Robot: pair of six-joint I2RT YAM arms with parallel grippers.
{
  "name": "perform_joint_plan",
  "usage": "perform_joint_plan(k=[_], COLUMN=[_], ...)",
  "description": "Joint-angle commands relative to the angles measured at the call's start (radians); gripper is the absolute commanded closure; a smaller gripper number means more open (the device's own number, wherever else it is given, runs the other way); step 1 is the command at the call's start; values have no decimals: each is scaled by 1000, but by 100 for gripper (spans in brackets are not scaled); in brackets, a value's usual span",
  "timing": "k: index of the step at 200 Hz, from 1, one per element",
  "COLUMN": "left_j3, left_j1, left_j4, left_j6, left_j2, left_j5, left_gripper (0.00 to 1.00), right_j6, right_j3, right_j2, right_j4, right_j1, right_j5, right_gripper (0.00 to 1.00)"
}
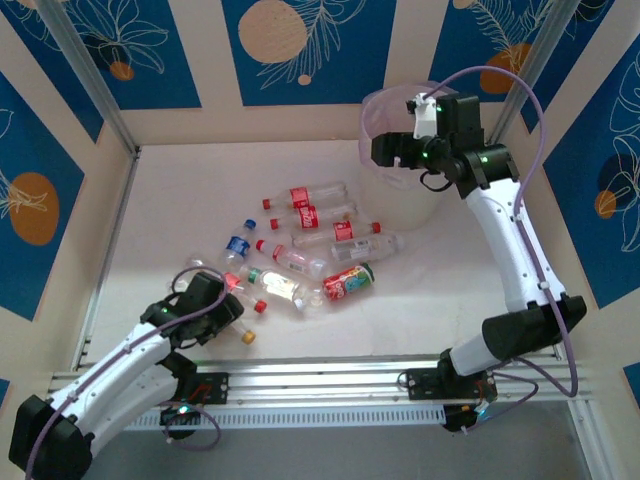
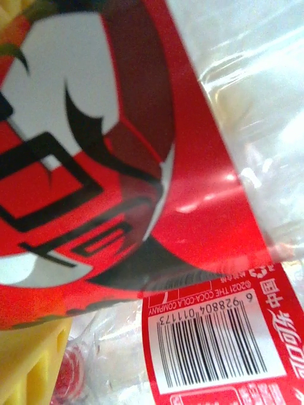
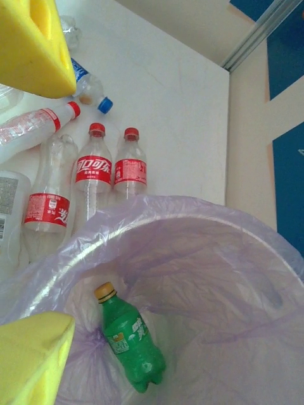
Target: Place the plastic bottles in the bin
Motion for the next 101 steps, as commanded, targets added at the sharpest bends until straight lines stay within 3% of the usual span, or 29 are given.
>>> perform_joint_plan(k=[1,55,79,101], left_j3=[45,185,317,438], left_j1=[10,10,10,9], left_j4=[-59,-188,-170,-95], left_j6=[-6,61,200,343], left_j2=[-21,-73,-20,96], left_j5=[-46,-161,-184,-122], left_gripper=[27,28,28,27], right_j6=[18,46,85,109], right_j3=[-18,-63,-104,-133], right_j2=[-47,-119,-161,-180], right_j4=[28,35,50,64], right_j1=[0,1,27,93], right_j5=[-40,-141,-206,-235], right_gripper=[12,12,12,12])
